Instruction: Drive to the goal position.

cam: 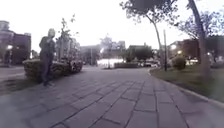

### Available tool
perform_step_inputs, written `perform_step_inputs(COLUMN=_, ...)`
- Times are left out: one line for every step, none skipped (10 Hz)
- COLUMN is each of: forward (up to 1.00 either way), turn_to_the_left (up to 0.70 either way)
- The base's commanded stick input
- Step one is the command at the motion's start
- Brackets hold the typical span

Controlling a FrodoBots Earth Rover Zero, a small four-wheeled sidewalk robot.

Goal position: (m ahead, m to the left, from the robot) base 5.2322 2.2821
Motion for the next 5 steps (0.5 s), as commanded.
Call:
perform_step_inputs(forward=0.7, turn_to_the_left=0.0)
perform_step_inputs(forward=0.7, turn_to_the_left=-0.02)
perform_step_inputs(forward=0.7, turn_to_the_left=-0.05)
perform_step_inputs(forward=0.7, turn_to_the_left=-0.09)
perform_step_inputs(forward=0.7, turn_to_the_left=-0.12)
